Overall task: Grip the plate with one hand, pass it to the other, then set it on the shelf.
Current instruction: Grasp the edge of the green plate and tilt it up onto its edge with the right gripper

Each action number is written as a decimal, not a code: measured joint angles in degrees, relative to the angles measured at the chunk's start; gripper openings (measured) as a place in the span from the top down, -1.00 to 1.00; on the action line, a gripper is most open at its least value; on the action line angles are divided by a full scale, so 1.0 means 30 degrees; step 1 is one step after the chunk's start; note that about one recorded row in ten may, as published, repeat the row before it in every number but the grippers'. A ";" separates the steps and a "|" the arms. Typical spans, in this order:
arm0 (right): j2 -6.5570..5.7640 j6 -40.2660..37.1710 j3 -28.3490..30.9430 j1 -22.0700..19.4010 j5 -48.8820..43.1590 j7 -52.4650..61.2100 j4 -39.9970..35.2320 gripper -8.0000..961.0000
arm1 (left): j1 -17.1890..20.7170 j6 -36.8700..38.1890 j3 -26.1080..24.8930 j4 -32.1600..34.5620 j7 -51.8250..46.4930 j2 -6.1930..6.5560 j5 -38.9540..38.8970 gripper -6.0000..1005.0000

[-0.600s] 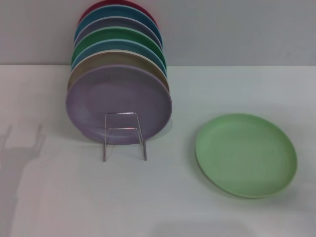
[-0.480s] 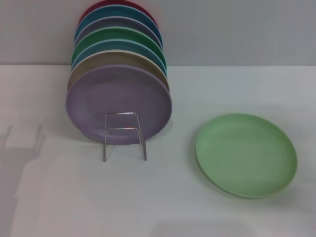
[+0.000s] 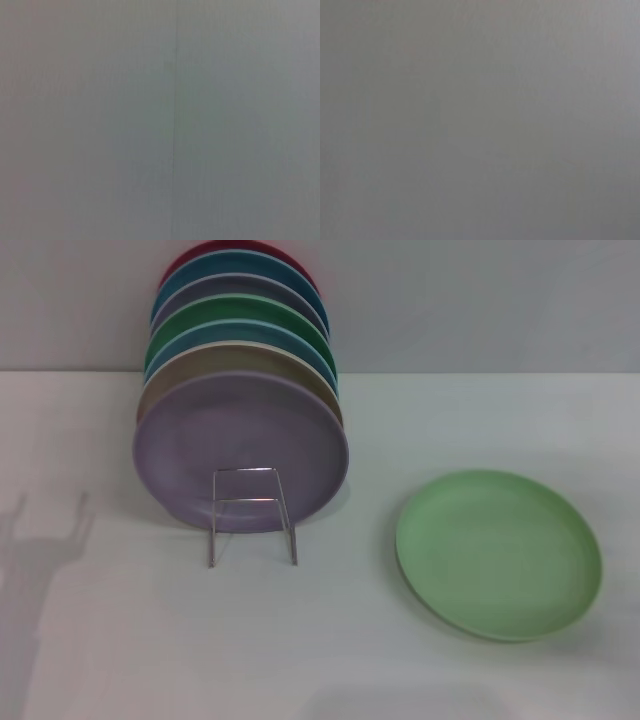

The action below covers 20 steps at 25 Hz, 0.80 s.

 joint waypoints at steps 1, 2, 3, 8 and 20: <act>-0.0006 0.0001 0.0052 -0.0027 0.0000 -0.0439 -0.0021 -0.32 | -0.0009 -0.0002 -0.0010 -0.0007 -0.0001 -0.0001 0.0000 -0.49; -0.0006 0.0001 0.0052 -0.0027 0.0000 -0.0439 -0.0021 -0.32 | -0.0027 -0.0002 -0.0019 -0.0012 -0.0002 0.0000 0.0000 -0.49; -0.0002 0.0002 0.0100 -0.0026 0.0000 -0.0906 -0.0020 -0.32 | -0.0051 -0.0002 -0.0022 -0.0022 -0.0002 -0.0001 0.0000 -0.49; 0.0038 0.0206 0.0323 0.0010 0.0000 -0.2498 0.0327 -0.32 | -0.0109 -0.0031 -0.0032 -0.0033 -0.0003 -0.0001 0.0000 -0.49; -0.0138 0.7070 0.0524 0.0490 -0.0131 -0.2413 0.4804 -0.32 | -0.0026 -0.0092 0.0100 -0.0064 -0.0144 -0.0028 0.0000 -0.49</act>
